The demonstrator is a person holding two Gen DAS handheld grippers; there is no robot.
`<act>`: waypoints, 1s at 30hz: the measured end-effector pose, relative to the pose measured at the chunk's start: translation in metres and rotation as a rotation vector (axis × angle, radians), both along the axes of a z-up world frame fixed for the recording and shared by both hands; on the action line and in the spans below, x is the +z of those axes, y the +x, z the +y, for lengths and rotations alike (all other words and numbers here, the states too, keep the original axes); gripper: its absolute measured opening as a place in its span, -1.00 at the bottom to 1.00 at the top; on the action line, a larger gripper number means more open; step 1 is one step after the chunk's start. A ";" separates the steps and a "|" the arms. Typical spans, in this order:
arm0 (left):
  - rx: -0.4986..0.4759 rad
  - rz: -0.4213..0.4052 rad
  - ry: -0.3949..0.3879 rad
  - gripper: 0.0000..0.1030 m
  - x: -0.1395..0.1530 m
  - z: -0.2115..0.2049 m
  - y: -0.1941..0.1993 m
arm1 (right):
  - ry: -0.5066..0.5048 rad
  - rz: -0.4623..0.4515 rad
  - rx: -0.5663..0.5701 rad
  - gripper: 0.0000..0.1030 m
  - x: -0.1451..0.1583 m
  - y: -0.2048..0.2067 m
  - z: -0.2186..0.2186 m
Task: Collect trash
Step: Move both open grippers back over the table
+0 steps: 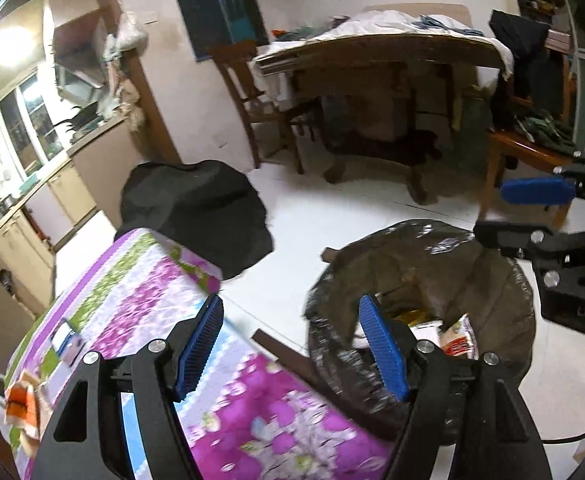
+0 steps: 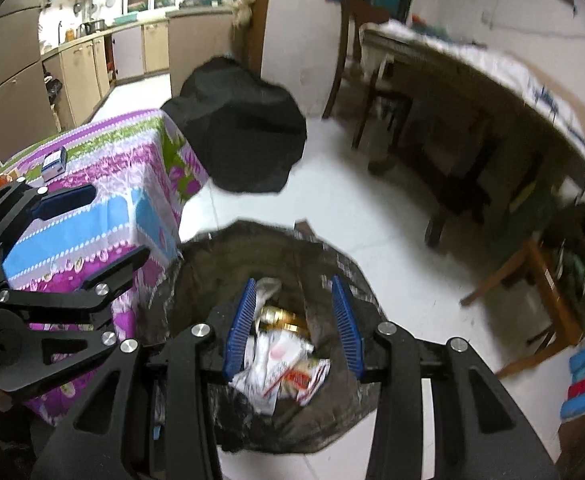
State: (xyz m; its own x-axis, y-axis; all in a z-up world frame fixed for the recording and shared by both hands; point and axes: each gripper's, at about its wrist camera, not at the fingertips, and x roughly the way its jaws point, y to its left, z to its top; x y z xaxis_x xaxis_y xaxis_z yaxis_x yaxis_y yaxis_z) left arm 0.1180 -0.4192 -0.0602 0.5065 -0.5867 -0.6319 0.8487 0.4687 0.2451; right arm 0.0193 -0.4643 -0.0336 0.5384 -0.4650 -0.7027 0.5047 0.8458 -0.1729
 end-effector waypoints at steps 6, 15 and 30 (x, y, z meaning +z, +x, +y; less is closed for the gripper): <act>0.076 0.008 -0.022 0.38 0.008 0.038 0.018 | -0.032 -0.091 0.001 -0.26 0.007 0.013 0.014; 0.205 0.056 -0.033 0.38 0.007 0.110 0.052 | -0.028 -0.135 0.066 -0.26 -0.002 0.043 0.056; 0.503 0.168 -0.006 0.38 -0.031 0.256 0.124 | 0.040 -0.043 0.281 -0.26 -0.025 0.127 0.133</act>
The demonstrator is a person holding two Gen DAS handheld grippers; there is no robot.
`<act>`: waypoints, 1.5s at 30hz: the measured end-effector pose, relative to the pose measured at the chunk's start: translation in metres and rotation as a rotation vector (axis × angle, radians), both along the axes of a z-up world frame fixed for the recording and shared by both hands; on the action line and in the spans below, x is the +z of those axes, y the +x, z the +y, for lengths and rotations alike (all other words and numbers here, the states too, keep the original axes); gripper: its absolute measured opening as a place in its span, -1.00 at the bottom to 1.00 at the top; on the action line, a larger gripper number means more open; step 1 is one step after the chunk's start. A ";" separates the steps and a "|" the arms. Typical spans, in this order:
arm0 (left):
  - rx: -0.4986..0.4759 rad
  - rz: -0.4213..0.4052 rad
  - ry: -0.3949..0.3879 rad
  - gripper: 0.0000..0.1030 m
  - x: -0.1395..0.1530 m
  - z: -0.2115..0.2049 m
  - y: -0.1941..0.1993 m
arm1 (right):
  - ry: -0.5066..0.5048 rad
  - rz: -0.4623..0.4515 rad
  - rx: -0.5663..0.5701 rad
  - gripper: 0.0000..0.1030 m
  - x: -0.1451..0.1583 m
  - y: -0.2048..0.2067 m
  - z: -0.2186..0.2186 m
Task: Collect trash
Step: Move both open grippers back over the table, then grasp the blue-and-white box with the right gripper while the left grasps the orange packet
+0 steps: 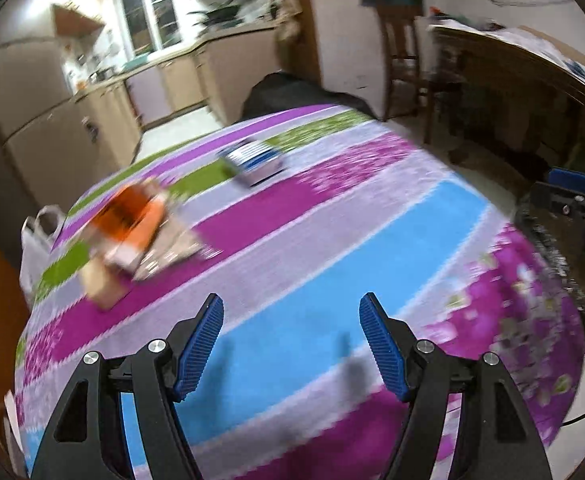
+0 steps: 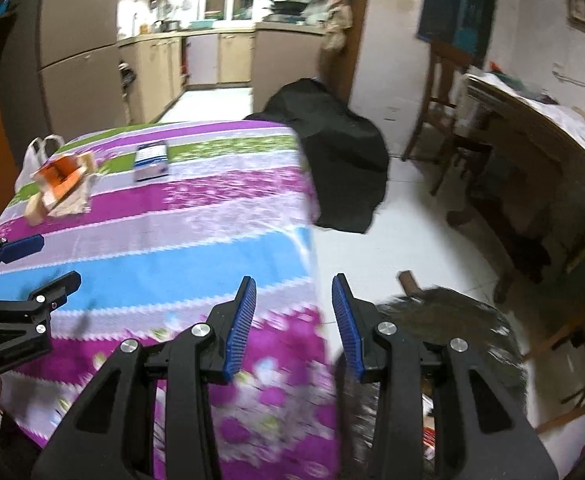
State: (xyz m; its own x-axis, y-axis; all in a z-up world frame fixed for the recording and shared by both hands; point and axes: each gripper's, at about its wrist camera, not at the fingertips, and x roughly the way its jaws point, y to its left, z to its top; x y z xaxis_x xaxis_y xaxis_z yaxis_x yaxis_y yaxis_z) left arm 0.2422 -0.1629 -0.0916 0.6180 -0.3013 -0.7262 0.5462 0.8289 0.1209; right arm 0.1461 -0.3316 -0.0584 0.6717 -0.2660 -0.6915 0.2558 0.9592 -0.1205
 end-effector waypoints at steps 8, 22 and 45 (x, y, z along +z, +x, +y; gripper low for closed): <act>0.175 0.036 -0.039 0.38 -0.006 0.079 0.033 | 0.039 0.058 0.141 -0.26 -0.014 0.058 0.044; 0.281 -0.004 -0.118 0.45 0.027 0.142 0.092 | 0.205 0.061 0.293 0.36 -0.023 0.190 0.074; 0.081 0.014 -0.149 -0.78 0.010 0.106 0.181 | 0.264 0.104 0.289 -0.03 -0.051 0.254 0.066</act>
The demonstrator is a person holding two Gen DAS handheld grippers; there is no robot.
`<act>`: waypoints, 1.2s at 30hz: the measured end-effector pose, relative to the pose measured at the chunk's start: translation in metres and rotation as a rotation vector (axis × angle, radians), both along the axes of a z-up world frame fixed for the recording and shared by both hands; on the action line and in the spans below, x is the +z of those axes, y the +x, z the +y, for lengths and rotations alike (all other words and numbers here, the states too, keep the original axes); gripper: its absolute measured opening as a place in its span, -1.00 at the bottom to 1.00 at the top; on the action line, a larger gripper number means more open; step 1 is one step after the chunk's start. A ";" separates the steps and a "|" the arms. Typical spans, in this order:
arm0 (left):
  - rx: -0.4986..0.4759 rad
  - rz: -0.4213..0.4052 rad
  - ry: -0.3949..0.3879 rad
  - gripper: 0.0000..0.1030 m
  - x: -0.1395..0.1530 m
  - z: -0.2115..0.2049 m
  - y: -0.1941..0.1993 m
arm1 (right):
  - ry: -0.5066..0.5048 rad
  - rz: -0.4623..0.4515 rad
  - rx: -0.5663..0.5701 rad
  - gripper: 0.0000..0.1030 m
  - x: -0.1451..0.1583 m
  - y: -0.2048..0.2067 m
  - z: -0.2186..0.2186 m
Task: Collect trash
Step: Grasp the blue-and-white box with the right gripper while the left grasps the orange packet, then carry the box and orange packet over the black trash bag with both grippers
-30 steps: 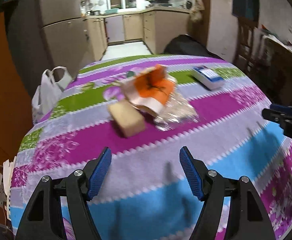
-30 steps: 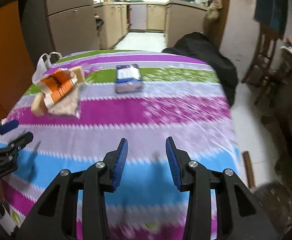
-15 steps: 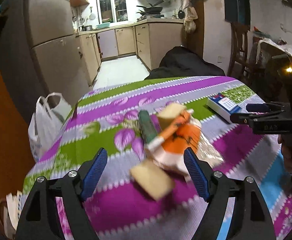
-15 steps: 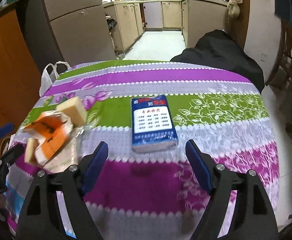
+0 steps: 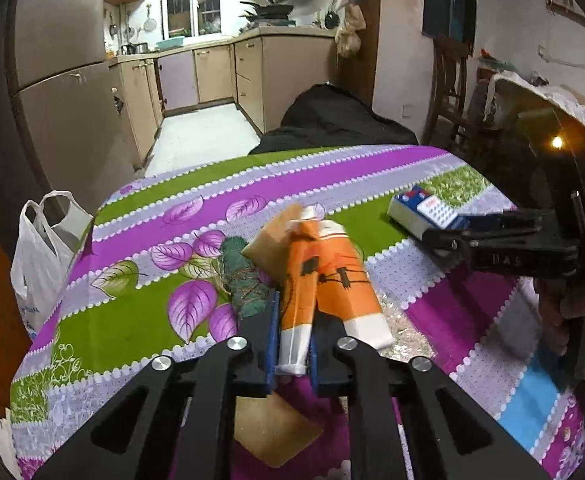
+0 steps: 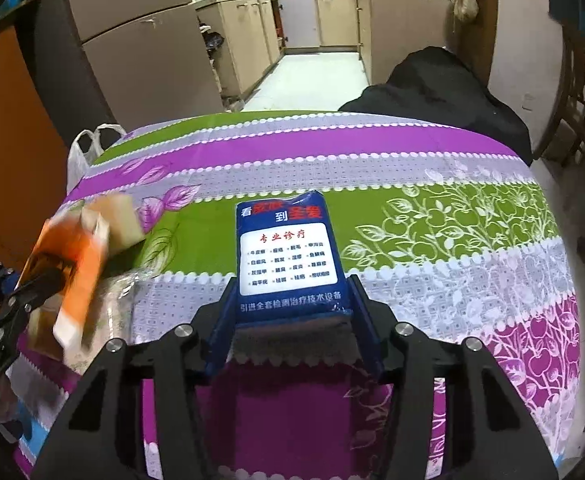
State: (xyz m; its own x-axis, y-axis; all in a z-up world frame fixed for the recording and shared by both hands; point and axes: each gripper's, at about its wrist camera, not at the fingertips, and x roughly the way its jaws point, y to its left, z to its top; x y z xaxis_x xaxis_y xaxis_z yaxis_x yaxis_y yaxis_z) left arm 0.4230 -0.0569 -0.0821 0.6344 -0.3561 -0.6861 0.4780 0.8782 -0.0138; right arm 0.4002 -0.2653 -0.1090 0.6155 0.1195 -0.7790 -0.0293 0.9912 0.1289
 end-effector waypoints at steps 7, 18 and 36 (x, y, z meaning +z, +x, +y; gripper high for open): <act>0.009 -0.024 -0.118 -0.78 0.043 0.039 -0.049 | 0.003 -0.076 -0.003 -0.03 0.035 -0.070 -0.004; -0.033 0.193 -0.044 -0.77 -0.022 0.084 -0.146 | -0.097 -0.026 -0.064 -0.01 0.013 -0.226 0.013; 0.072 0.096 -0.051 -0.42 -0.035 0.089 -0.158 | -0.141 -0.057 -0.078 -0.02 -0.009 -0.235 0.017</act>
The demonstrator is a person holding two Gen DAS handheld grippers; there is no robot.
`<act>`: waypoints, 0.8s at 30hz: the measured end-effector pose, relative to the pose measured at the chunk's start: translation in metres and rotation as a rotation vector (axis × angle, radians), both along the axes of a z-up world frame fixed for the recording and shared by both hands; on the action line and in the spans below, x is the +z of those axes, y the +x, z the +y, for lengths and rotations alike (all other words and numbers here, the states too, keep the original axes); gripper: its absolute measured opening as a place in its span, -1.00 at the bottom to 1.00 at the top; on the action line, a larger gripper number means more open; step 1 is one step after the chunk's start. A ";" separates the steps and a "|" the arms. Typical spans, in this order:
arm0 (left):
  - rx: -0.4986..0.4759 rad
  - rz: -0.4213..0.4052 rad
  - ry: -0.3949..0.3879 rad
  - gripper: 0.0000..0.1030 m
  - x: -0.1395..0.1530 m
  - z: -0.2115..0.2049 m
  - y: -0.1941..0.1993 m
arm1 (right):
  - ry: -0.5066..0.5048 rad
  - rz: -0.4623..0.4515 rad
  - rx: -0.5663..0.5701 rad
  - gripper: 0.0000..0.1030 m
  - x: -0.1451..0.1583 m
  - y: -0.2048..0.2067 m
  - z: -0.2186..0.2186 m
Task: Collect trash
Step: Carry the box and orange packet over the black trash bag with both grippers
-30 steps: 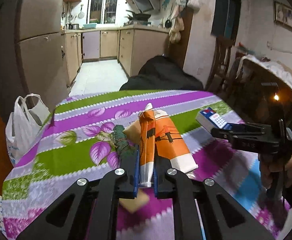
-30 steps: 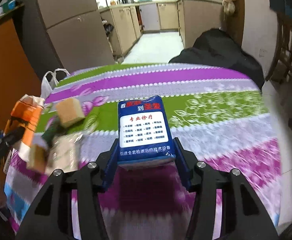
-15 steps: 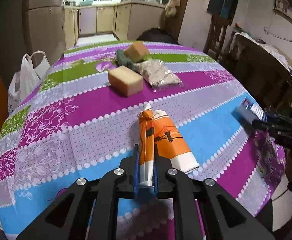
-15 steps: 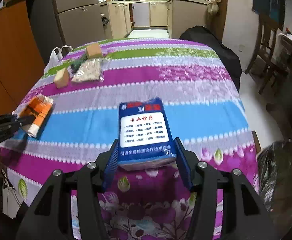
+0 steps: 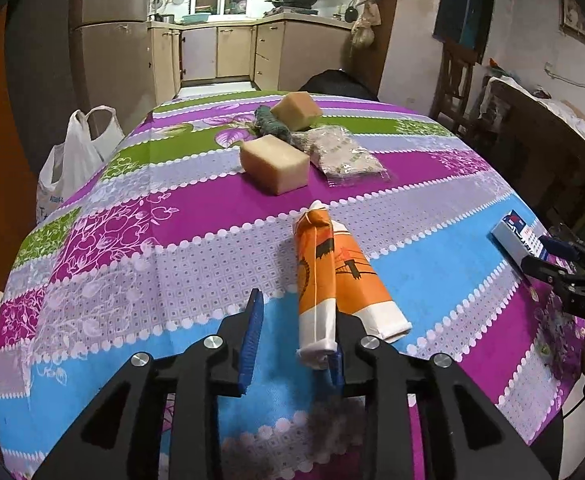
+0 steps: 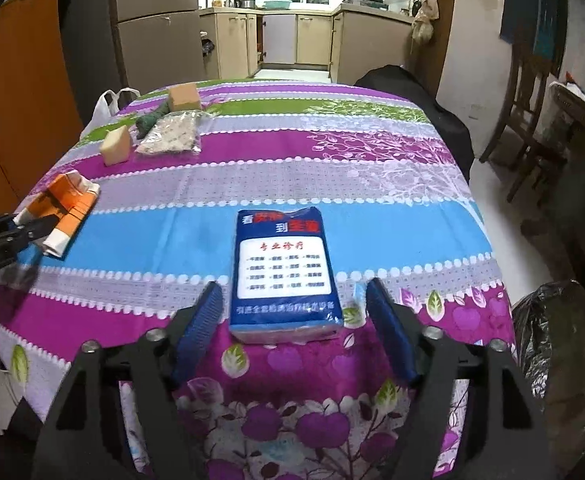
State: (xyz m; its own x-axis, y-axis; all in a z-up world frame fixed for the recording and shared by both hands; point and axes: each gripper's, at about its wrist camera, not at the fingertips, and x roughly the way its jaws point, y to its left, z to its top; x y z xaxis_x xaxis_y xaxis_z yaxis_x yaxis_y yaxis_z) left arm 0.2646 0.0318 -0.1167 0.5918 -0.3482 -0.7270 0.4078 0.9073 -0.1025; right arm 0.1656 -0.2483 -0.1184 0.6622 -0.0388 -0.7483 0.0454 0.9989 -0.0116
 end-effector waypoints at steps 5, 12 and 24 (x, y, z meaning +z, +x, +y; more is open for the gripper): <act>0.013 0.006 0.042 -0.76 0.003 -0.011 -0.003 | 0.052 0.002 -0.007 -0.04 0.001 -0.002 -0.001; 0.053 -0.002 0.098 -0.79 0.014 -0.020 -0.011 | 0.152 0.035 -0.016 -0.04 0.014 -0.012 0.000; 0.078 -0.113 0.192 -0.79 0.044 -0.030 -0.038 | 0.177 0.015 0.007 -0.04 0.030 -0.034 0.013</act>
